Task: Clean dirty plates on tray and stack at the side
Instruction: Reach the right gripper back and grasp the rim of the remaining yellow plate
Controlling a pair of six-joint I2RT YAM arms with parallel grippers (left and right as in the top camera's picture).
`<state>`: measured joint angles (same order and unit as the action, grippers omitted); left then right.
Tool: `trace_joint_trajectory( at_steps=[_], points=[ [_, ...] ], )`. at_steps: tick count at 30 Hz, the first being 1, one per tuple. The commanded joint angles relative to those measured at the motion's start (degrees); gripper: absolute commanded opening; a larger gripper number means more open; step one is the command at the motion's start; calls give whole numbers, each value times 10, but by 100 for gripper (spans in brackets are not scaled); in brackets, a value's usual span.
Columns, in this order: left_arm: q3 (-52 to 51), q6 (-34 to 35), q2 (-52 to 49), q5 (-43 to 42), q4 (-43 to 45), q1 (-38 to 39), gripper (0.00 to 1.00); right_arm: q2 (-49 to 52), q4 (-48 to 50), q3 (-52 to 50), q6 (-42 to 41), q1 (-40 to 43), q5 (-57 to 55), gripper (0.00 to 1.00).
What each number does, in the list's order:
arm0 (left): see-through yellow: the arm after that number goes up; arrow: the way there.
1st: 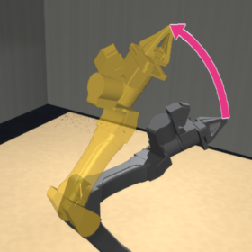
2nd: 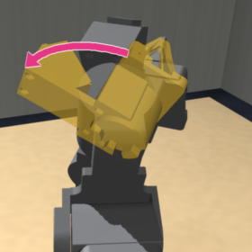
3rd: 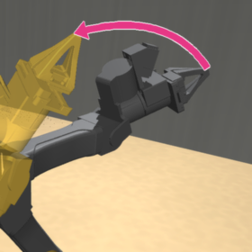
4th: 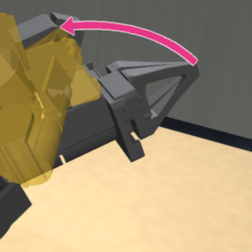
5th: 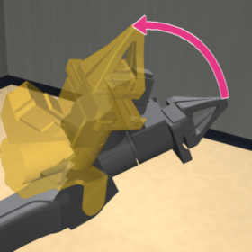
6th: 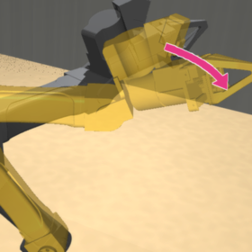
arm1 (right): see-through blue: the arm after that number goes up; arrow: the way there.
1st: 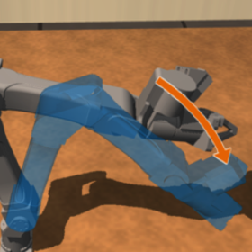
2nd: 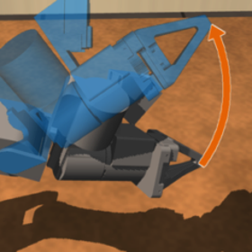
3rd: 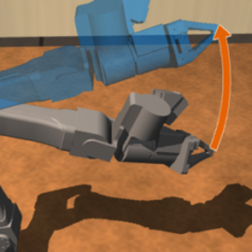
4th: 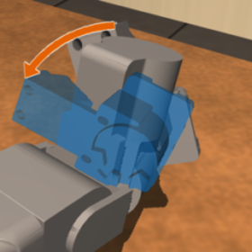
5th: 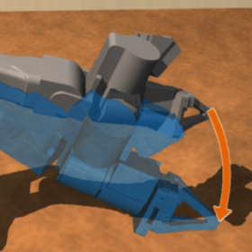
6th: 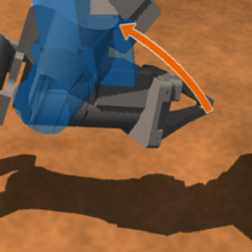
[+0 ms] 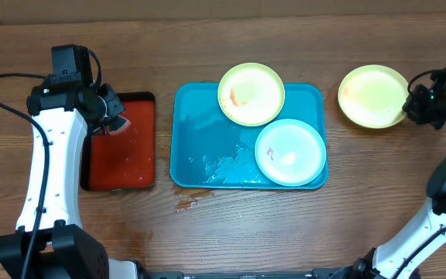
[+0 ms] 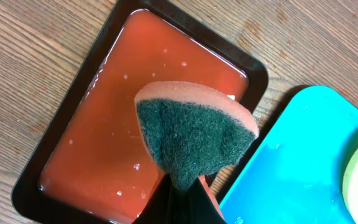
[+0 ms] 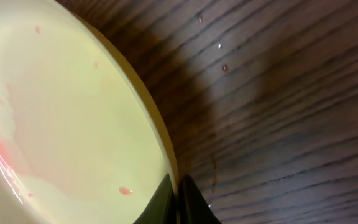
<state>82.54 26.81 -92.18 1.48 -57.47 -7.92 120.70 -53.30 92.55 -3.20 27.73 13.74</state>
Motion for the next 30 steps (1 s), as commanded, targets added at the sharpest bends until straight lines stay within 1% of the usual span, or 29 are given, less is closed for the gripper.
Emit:
trace_joint_trajectory(
  at_steps=[1, 3, 6, 8, 10, 13, 15, 18, 21, 23, 27, 30],
  points=[
    [1, -11, 0, -5, 4, -2, 4, -2, 19, -17, -1, -9, 16, 5],
    [1, -11, 0, -5, 4, -2, 4, -2, 24, -21, 0, -18, 16, 14],
    [1, -11, 0, -5, 4, -2, 4, -3, 23, -17, 1, -34, 20, 32],
    [1, -11, 0, -5, 4, -2, 4, -3, 4, 1, 8, -48, 20, 45],
    [1, -11, 0, -5, 4, -2, 4, -6, -17, 26, 8, -60, 20, 52],
    [1, -11, -1, -5, 5, -2, 4, -13, -56, 83, 9, -88, 23, 55],
    [1, -11, -1, -5, 5, -2, 4, -17, -75, 122, 37, -114, 49, 58],
    [1, -11, -1, -5, 7, -2, 4, -17, -78, 163, 87, -165, 92, 67],
    [1, -11, -1, -5, 7, -2, 4, -16, -33, 164, 141, -228, 92, 79],
    [1, -11, -1, -5, 7, -2, 4, -9, 3, 156, 173, -271, 83, 83],
    [1, -11, -1, -7, 7, -2, 4, 12, 51, 145, 183, -346, 2, 85],
    [1, -11, -1, -11, 7, -2, 4, 32, 79, 145, 183, -384, -40, 85]
  ],
)
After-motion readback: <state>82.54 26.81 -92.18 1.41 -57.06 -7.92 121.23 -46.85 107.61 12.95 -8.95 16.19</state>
